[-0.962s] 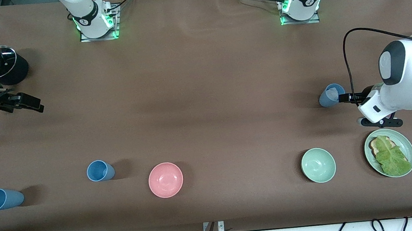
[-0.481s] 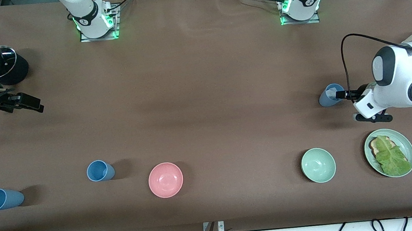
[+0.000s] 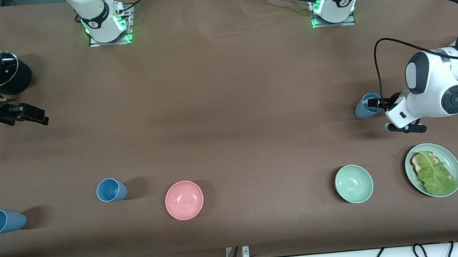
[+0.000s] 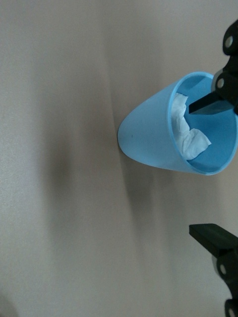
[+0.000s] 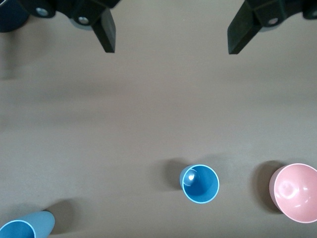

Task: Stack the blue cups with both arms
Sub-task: 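Lower the left gripper onto the light blue tissue cup and grasp it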

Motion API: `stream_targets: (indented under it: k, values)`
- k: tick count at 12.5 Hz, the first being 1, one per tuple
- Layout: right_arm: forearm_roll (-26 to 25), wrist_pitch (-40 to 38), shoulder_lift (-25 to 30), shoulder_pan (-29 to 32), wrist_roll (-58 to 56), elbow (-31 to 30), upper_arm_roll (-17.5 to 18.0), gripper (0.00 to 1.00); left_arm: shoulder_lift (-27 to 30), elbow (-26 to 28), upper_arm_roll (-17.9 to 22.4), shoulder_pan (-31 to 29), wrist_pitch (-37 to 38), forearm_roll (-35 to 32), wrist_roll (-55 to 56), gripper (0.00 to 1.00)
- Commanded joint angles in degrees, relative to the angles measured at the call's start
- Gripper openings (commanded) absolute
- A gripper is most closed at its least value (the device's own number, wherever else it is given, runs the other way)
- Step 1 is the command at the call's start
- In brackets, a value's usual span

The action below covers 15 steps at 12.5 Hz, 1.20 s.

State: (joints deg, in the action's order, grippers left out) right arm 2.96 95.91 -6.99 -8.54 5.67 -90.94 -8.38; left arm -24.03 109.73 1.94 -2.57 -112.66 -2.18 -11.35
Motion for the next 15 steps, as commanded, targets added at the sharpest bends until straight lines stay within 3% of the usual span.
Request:
stream_targets:
  k: [1, 2, 5, 11, 15]
  values:
    - [-0.58, -0.37, -0.3, 0.01, -0.4, 1.03, 0.03, 1.0, 1.27, 1.36, -0.18, -0.33, -0.99, -0.46, -1.13, 0.59]
    - [-0.58, -0.37, -0.3, 0.01, -0.4, 0.85, 0.12, 1.0, 1.18, 1.27, -0.18, -0.33, -0.9, -0.46, -0.96, 0.36]
    - [-0.58, -0.37, -0.3, 0.01, -0.4, 1.03, 0.03, 1.0, 0.3, 1.27, -0.18, -1.21, -0.81, 1.82, -0.87, 0.0]
    - [-0.58, -0.37, -0.3, 0.01, -0.48, 1.03, 0.03, 1.0, -0.23, -0.48, -1.22, 0.98, -0.11, 2.62, 4.73, 0.0]
    - [-0.58, -0.37, -0.39, 0.01, -0.4, 1.03, 0.12, 1.0, -0.14, -1.71, -10.52, 1.95, -0.11, 4.28, 18.78, 0.0]
